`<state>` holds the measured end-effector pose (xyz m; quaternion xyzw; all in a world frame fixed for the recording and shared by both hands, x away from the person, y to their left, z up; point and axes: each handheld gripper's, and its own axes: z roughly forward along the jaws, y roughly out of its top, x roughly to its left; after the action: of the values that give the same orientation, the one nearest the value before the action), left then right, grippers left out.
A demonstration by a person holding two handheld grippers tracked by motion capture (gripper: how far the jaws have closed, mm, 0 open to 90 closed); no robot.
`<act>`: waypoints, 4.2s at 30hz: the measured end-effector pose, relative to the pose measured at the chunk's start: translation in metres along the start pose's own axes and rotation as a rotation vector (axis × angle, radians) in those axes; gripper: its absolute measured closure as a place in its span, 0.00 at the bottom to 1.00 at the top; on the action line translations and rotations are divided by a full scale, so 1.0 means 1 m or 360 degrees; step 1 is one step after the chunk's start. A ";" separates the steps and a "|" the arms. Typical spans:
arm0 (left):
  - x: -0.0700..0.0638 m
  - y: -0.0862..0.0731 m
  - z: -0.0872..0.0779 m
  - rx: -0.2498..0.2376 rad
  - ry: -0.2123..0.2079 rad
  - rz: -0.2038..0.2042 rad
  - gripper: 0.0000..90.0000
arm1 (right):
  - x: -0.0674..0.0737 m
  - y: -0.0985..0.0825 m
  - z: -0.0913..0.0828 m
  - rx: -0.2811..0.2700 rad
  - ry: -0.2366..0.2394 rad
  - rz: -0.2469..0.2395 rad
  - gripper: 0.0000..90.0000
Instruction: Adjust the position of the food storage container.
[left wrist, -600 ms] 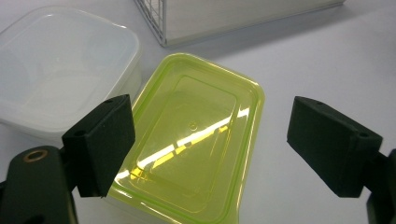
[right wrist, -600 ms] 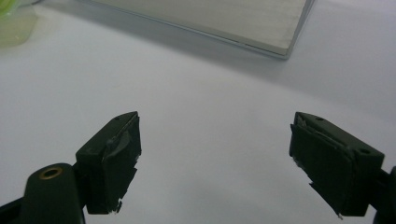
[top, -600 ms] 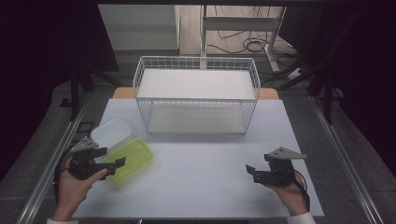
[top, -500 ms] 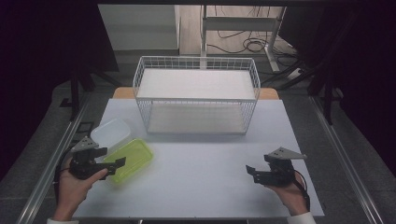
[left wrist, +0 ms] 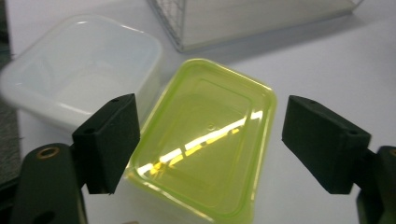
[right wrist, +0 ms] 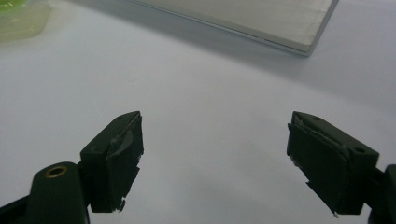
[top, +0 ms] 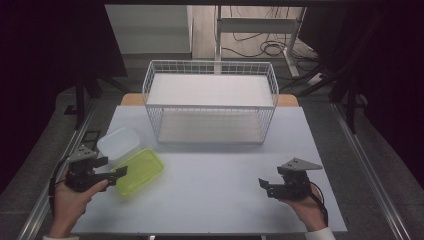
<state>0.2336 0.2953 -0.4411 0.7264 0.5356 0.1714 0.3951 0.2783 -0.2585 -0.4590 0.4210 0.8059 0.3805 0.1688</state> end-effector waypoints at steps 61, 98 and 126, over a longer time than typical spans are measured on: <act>0.042 -0.016 0.054 0.0446 0.0289 0.0069 1.00 | -0.007 -0.008 0.013 0.0168 -0.0093 0.0005 0.22; -0.021 -0.013 0.076 0.0538 0.0038 0.0264 1.00 | -0.007 -0.007 0.011 0.0165 -0.0094 0.0001 0.22; -0.097 0.014 0.124 0.0537 -0.0146 0.0418 1.00 | -0.005 -0.007 0.010 0.0170 -0.0090 0.0000 0.22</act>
<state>0.2904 0.1563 -0.4921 0.8528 0.4390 0.0960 0.2663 0.2837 -0.2598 -0.4710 0.4400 0.8200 0.3249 0.1686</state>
